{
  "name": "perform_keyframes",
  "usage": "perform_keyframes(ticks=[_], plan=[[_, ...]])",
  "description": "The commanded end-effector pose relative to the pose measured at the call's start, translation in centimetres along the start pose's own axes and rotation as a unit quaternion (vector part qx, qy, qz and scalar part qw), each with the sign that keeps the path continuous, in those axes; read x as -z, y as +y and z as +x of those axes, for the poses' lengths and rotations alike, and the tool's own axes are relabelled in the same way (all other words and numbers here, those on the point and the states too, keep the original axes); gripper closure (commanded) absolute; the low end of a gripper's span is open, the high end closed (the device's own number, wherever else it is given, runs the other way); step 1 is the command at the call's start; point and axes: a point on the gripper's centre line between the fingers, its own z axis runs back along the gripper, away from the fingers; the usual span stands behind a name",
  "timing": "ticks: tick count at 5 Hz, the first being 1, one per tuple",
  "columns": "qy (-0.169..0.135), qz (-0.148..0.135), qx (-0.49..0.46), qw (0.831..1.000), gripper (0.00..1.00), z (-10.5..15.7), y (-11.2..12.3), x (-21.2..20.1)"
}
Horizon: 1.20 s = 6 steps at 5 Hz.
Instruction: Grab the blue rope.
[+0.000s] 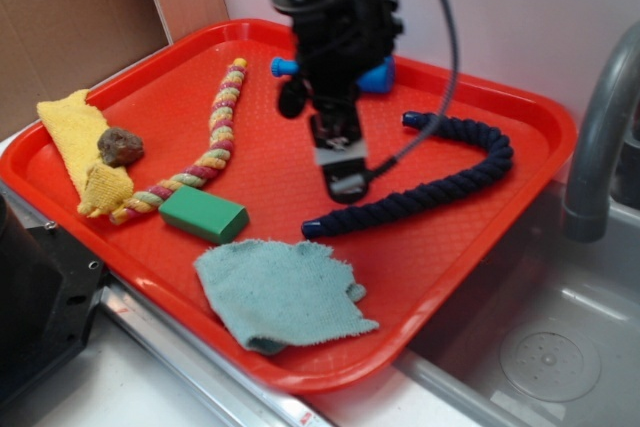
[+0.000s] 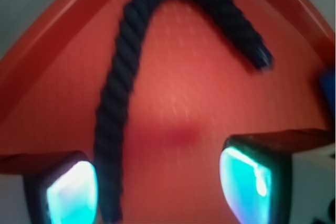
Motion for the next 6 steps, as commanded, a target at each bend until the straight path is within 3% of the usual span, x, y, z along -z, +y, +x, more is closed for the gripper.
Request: perform_keyframes(ticks=[1, 2, 4, 5, 6], plan=[[-0.005, -0.027, -0.04, 0.999, 0.0, 3.6, -1.9, 1.2], [0.029, -0.029, -0.068, 0.997, 0.0, 3.2, -2.0, 2.6], [0.05, -0.029, -0.07, 0.996, 0.0, 0.6, -0.6, 4.0], [0.04, -0.041, -0.098, 0.994, 1.0, -0.8, 0.3, 3.7], [0.039, -0.041, -0.151, 0.987, 1.0, -3.3, 1.4, 2.3]])
